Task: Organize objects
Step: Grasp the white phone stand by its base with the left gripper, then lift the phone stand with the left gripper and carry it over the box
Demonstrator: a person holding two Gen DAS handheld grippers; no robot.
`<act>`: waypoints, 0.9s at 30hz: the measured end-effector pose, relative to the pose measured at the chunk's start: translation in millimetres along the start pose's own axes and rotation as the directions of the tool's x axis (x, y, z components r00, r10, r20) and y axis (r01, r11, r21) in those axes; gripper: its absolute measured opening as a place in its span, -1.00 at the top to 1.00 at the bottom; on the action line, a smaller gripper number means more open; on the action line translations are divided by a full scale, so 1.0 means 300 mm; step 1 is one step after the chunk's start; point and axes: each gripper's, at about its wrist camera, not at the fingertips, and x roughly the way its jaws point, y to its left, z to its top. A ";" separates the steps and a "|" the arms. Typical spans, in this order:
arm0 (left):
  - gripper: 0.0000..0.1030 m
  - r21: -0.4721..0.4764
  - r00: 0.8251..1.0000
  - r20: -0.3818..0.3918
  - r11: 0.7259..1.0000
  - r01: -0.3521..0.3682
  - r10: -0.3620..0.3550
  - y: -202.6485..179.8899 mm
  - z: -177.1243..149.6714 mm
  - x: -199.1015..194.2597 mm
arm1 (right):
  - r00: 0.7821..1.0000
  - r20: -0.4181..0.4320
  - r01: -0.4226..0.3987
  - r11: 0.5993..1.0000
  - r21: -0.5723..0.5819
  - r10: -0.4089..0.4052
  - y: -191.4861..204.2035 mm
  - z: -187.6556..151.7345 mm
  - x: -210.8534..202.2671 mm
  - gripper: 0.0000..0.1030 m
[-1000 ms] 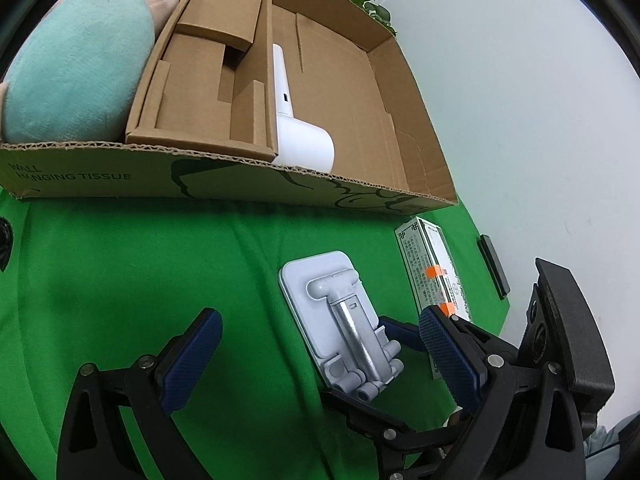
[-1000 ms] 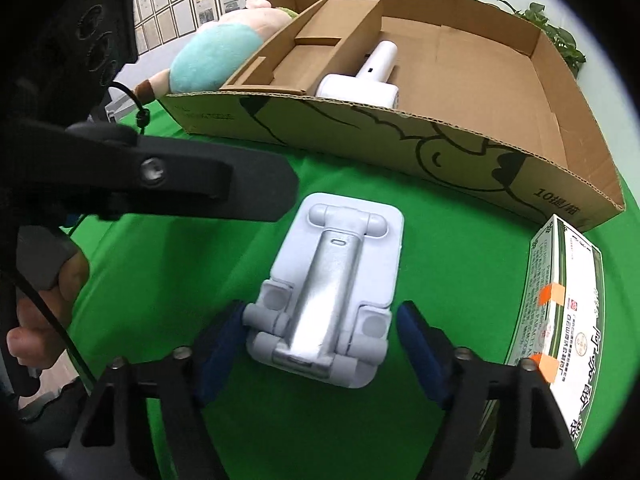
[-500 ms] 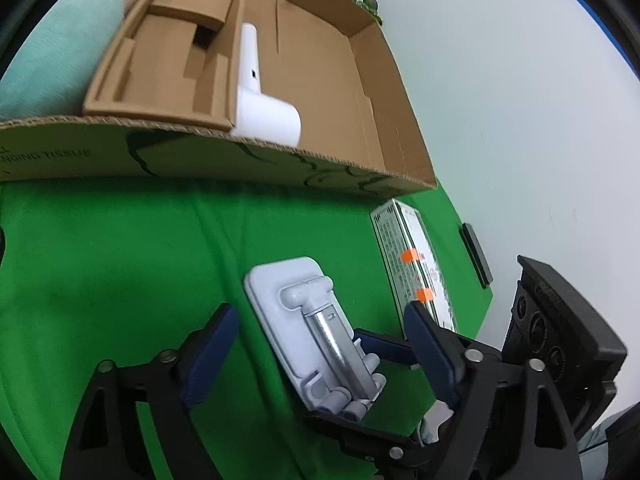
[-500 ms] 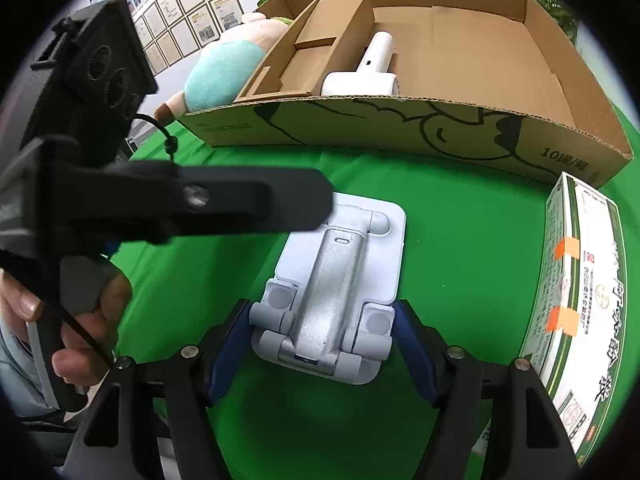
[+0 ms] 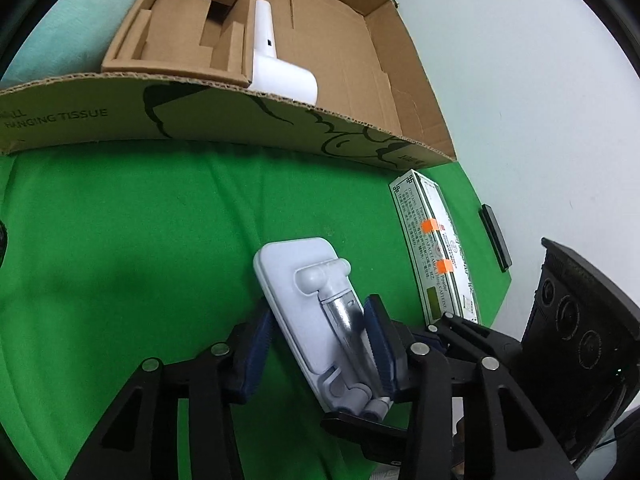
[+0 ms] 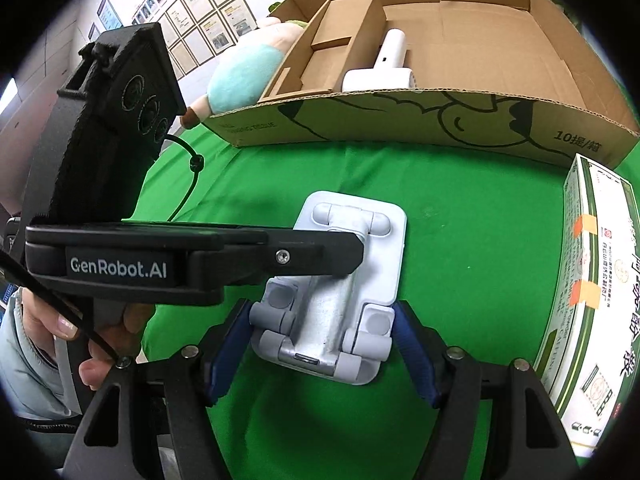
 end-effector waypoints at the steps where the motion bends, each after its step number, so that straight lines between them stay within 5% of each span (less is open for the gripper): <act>1: 0.22 0.002 1.000 0.004 1.000 -0.002 0.002 -0.005 -0.002 -0.007 | 1.000 0.002 -0.002 1.000 0.004 0.002 0.007 -0.013 -0.009 -0.35; 16: 0.47 0.114 0.993 0.108 0.993 0.037 -0.049 -0.157 0.064 -0.181 | 0.986 0.167 0.018 1.000 -0.013 -0.016 0.040 0.080 -0.133 -0.33; 27: 0.58 0.232 0.978 0.180 0.971 0.065 -0.109 -0.315 0.235 -0.281 | 0.944 0.324 0.077 0.997 -0.022 -0.066 0.029 0.261 -0.235 -0.27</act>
